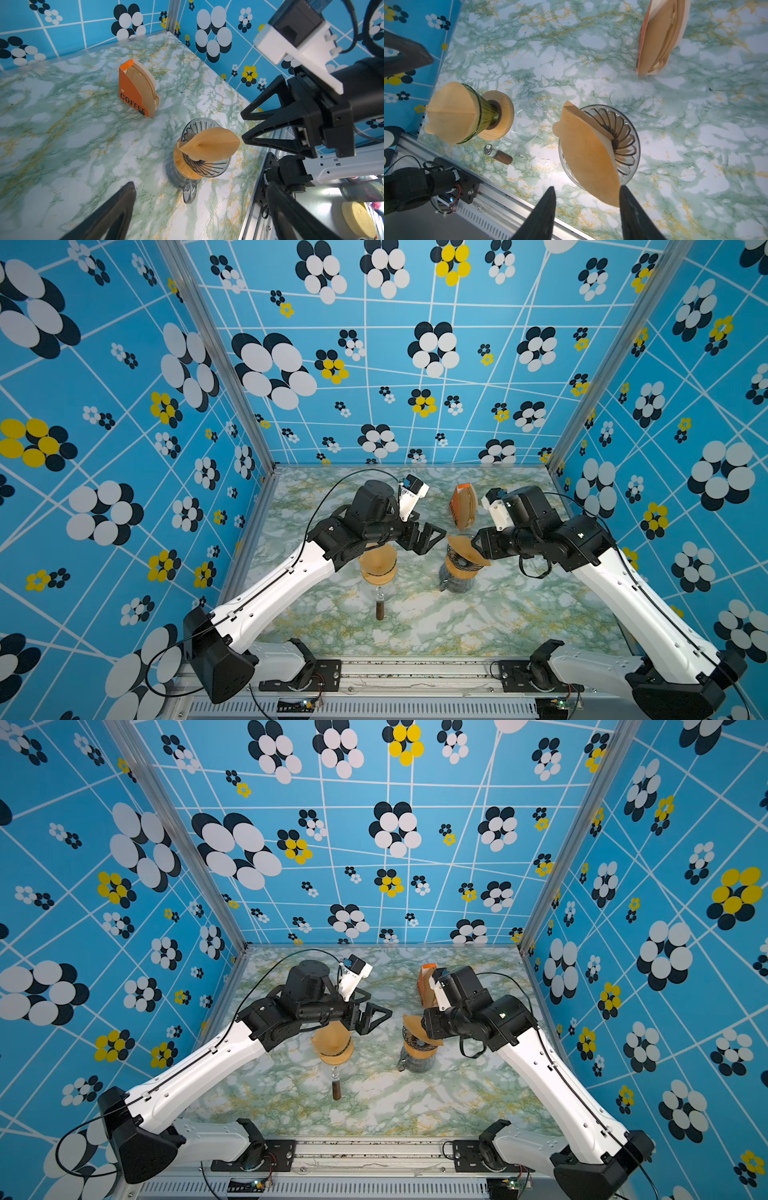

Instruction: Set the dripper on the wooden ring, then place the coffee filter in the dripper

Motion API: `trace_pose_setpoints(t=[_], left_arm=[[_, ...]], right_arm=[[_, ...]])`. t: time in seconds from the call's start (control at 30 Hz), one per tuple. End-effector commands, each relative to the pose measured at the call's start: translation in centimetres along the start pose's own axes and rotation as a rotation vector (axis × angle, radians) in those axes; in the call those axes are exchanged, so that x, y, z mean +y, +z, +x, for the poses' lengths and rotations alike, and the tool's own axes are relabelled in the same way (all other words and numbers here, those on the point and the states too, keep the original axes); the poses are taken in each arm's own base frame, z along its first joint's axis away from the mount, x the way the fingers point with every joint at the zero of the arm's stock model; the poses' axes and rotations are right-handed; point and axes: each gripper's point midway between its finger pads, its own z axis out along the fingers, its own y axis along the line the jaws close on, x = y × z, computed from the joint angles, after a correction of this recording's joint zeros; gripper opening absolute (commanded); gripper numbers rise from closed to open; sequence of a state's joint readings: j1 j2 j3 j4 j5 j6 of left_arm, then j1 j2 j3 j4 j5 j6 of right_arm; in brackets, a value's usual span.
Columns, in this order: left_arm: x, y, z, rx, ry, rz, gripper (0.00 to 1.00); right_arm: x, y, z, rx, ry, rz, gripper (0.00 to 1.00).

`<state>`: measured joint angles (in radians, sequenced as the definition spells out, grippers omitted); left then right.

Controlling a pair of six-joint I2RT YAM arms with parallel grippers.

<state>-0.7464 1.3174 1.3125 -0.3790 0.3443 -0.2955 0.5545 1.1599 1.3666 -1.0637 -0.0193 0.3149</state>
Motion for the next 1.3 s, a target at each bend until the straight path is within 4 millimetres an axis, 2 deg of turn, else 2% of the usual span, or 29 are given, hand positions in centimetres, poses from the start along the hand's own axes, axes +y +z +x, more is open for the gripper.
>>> trace_pose_setpoints(t=[0.0, 0.07, 0.13, 0.17, 0.23, 0.33, 0.43, 0.47, 0.5, 0.53, 0.6, 0.67, 0.8, 1.27], left_arm=[[0.9, -0.7, -1.0, -0.026, -0.180, -0.100, 0.99], [0.9, -0.8, -1.2, -0.025, -0.233, -0.133, 0.99], [0.5, -0.7, -1.1, -0.019, -0.251, -0.151, 0.99], [0.2, -0.4, -1.0, -0.014, -0.257, -0.158, 0.99], [-0.3, 0.3, -0.5, 0.002, -0.265, -0.165, 0.99], [-0.9, 1.5, 0.3, 0.017, -0.275, -0.171, 0.99], [-0.9, 2.7, 1.0, 0.012, -0.290, -0.170, 0.99], [-0.8, 3.1, 1.2, 0.015, -0.303, -0.168, 0.99], [-0.9, 3.3, 1.4, 0.020, -0.312, -0.163, 0.99], [-1.0, 3.6, 1.5, 0.027, -0.314, -0.155, 0.99], [-1.6, 4.2, 1.7, 0.038, -0.297, -0.135, 0.99], [-1.3, 5.0, 2.1, 0.062, -0.293, -0.160, 0.99], [-1.0, 7.0, 3.2, 0.107, -0.337, -0.157, 0.99], [-1.1, 12.0, 3.7, 0.196, -0.370, -0.111, 0.99]], right_arm=[[-0.7, 0.1, 1.1, 0.024, 0.036, -0.005, 0.58], [-1.2, 0.1, 1.5, 0.037, 0.046, -0.002, 0.65], [-1.5, 0.3, 1.6, 0.046, 0.052, -0.005, 0.81], [-1.6, 0.6, 1.8, 0.054, 0.055, -0.007, 0.86], [-1.6, 1.1, 2.0, 0.063, 0.059, -0.015, 0.90], [-2.1, 2.2, 2.0, 0.076, 0.067, 0.005, 0.90], [-3.1, 3.0, 1.8, 0.076, 0.088, 0.047, 0.80], [-3.3, 3.0, 1.8, 0.071, 0.098, 0.053, 0.71], [-3.3, 3.1, 1.8, 0.066, 0.107, 0.044, 0.62], [-3.1, 3.2, 1.8, 0.063, 0.109, 0.027, 0.57], [-2.5, 3.3, 2.2, 0.074, 0.120, -0.012, 0.50], [-2.0, 3.7, 2.8, 0.098, 0.134, -0.045, 0.45], [-2.2, 4.1, 3.7, 0.103, 0.156, -0.046, 0.37], [-1.9, 4.7, 4.1, 0.109, 0.169, -0.072, 0.25]])
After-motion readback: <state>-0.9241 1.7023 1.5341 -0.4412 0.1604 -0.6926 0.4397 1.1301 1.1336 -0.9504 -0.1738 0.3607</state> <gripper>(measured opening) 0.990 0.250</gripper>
